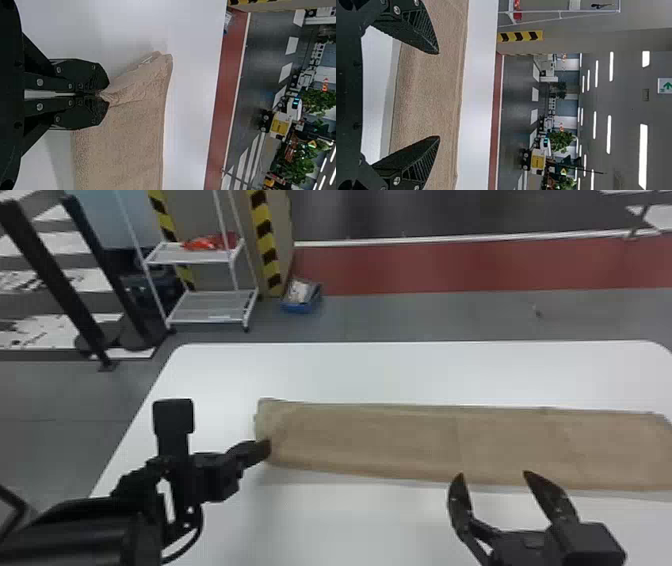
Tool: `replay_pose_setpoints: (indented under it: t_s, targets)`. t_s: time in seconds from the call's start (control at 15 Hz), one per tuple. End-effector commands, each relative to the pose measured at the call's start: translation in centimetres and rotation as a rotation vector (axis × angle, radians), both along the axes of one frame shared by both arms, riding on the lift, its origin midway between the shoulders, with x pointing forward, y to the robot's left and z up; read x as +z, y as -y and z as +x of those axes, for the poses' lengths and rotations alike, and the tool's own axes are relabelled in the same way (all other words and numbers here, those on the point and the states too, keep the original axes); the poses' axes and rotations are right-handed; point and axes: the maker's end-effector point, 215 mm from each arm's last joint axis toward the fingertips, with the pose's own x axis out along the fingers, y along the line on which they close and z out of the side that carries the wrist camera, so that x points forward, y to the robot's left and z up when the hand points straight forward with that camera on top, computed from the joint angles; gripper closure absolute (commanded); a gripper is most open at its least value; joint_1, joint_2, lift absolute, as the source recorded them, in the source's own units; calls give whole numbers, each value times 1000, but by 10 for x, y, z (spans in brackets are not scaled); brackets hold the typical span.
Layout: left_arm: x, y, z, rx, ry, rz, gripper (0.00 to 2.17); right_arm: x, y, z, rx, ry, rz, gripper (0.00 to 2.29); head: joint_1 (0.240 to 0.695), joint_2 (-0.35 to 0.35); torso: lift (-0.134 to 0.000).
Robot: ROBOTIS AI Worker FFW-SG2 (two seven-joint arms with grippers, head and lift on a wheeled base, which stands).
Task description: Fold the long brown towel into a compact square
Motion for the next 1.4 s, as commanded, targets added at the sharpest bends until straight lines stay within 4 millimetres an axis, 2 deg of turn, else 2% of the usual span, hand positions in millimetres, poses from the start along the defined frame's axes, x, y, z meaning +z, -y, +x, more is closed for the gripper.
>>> replay_pose_setpoints:
  t_s: [0.0,0.07,0.27,0.33,0.4,0.47,0.53,0.6,0.73,0.87,0.93,1.0,1.13,1.2,1.27,1.33]
  targets:
    - [11,-51,-4,73,35,-22,2145,-1,0,0,-2,-2,2,130,695,129,-117]
    - [12,-77,-7,111,40,-28,2145,-1,0,1,-2,-1,4,130,695,145,-117]
    - [22,-179,-26,262,60,-30,2145,-1,0,3,-4,0,8,130,695,222,-117]
    - [27,-206,-32,297,68,-25,2145,-2,1,4,-5,-3,6,130,695,257,-117]
    - [35,-229,-39,331,81,-23,2145,-3,1,4,-6,-5,7,130,695,332,-117]
    - [39,-241,-45,357,84,-29,2145,-3,3,4,-15,-4,5,130,695,350,-117]
    - [49,-243,-46,364,92,-42,2145,-3,5,4,-18,-4,4,130,695,350,-117]
    - [65,-229,-45,344,97,-55,2145,-4,9,3,-24,-6,0,130,695,350,-117]
    - [93,-166,-36,255,101,-64,2145,-5,22,4,-61,-6,-14,130,695,350,-117]
    - [113,-83,-26,139,104,-70,2145,-5,34,4,-83,-7,-9,130,695,350,-117]
    - [117,-36,-26,75,82,-58,2145,-4,37,4,-93,-5,-11,130,695,323,-117]
    - [120,10,-26,11,73,-32,2145,-4,37,4,-96,-5,-12,130,695,226,-117]
    - [113,83,-27,-86,57,53,2145,-4,38,4,-98,-5,-12,130,695,136,-117]
    - [109,110,-28,-111,59,117,2145,-3,37,5,-96,-4,-9,130,695,93,-117]
    - [99,127,-29,-121,48,152,2145,-4,36,6,-95,-5,-9,130,695,11,-117]
    - [89,148,-28,-144,45,174,2145,-4,36,6,-95,-6,-4,130,695,-21,-117]
